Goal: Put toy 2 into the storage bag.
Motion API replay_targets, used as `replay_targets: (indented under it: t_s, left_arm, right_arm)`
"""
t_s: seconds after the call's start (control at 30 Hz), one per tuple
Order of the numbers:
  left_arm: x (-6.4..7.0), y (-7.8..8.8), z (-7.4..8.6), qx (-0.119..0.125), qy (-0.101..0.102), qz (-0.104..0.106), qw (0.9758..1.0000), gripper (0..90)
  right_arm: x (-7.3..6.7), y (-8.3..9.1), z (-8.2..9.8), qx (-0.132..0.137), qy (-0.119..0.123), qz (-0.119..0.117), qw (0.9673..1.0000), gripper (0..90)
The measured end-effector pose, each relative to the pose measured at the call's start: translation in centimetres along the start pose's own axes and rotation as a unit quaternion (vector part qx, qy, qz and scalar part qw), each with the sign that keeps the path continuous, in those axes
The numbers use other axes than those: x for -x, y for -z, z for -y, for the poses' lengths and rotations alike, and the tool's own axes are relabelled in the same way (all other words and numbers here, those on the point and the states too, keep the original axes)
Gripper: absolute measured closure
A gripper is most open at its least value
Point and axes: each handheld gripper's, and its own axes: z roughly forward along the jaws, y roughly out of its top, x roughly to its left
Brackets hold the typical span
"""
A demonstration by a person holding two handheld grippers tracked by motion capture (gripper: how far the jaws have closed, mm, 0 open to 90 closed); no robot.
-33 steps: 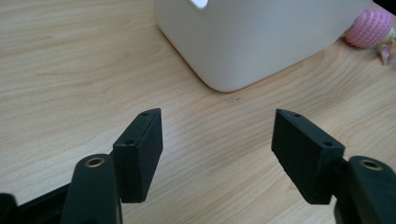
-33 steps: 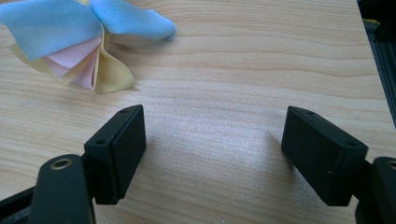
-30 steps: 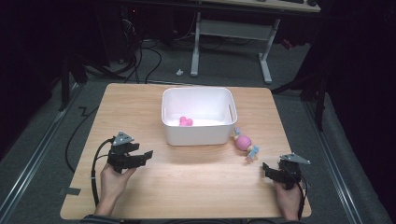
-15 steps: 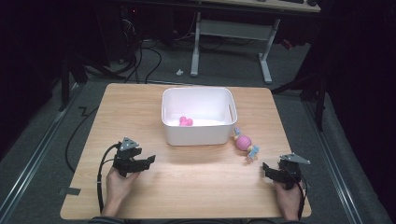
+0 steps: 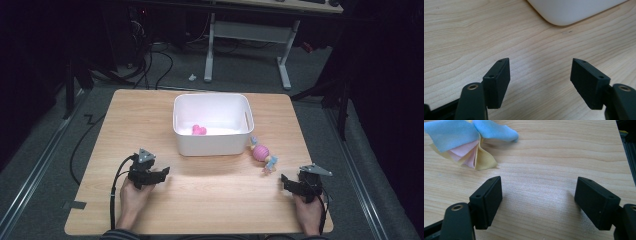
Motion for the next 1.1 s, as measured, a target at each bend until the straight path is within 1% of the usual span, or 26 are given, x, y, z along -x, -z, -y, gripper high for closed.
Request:
replay_targets:
  t_s: [0.1,0.27,0.4,0.47,0.5,0.53,0.6,0.73,0.83,0.87,0.93,0.97,1.0,1.03,1.1]
  left_arm:
    - [0.0,-0.3,0.2,-0.006,-0.007,-0.009,0.9999,32.3]
    - [-0.4,-0.7,0.6,-0.008,-0.006,-0.013,0.9999,32.1]
    - [-0.6,-0.9,0.7,-0.002,-0.005,-0.015,0.9999,31.9]
    - [-0.5,-1.0,0.8,0.003,-0.012,-0.019,0.9997,31.7]
    - [-0.4,-1.1,0.9,0.007,-0.020,-0.025,0.9995,31.3]
    - [-0.4,-1.1,1.0,0.014,-0.019,-0.024,0.9994,30.0]
    - [-0.5,-1.1,1.1,0.014,-0.018,-0.022,0.9995,29.3]
    - [-0.5,-1.1,1.1,0.013,-0.018,-0.024,0.9995,27.9]
    - [-0.5,-1.1,1.1,0.012,-0.017,-0.025,0.9995,27.0]
    - [-0.5,-1.1,1.1,0.012,-0.017,-0.025,0.9995,26.7]
    - [-0.5,-1.1,1.1,0.012,-0.017,-0.025,0.9995,26.7]
    - [-0.5,-1.1,1.1,0.012,-0.017,-0.025,0.9995,26.6]
    - [-0.5,-1.1,1.1,0.012,-0.017,-0.025,0.9995,26.5]
    - [-0.5,-1.1,1.1,0.012,-0.017,-0.024,0.9995,26.5]
    - [-0.5,-1.1,1.1,0.012,-0.017,-0.024,0.9995,26.4]
  right_arm:
    - [0.0,-0.1,0.0,0.002,-0.002,-0.001,1.0000,22.5]
    - [0.0,-0.1,-0.1,0.002,-0.001,-0.002,1.0000,22.4]
    - [0.1,-0.2,-0.2,0.000,0.006,-0.009,0.9999,21.0]
    - [0.1,-0.2,-0.2,-0.002,0.007,-0.013,0.9999,20.1]
    - [0.1,-0.3,-0.2,-0.001,0.008,-0.015,0.9999,19.5]
    - [0.1,-0.3,-0.2,-0.001,0.010,-0.016,0.9998,18.8]
    - [0.1,-0.3,-0.3,-0.003,0.014,-0.019,0.9997,18.5]
    - [0.0,-0.1,-0.5,-0.021,0.026,-0.031,0.9990,18.7]
    - [-0.1,-0.1,-0.9,-0.035,0.037,-0.039,0.9980,20.9]
    - [-0.2,0.0,-1.0,-0.036,0.041,-0.040,0.9977,22.2]
    - [-0.4,0.3,-1.1,-0.032,0.038,-0.053,0.9973,23.3]
    - [-0.5,0.5,-1.2,-0.029,0.039,-0.054,0.9974,23.8]
    - [-0.7,0.7,-1.3,-0.021,0.040,-0.055,0.9975,24.5]
    - [-0.7,1.0,-1.5,-0.013,0.038,-0.061,0.9973,24.7]
    - [-0.9,1.4,-1.8,-0.005,0.035,-0.065,0.9973,25.3]
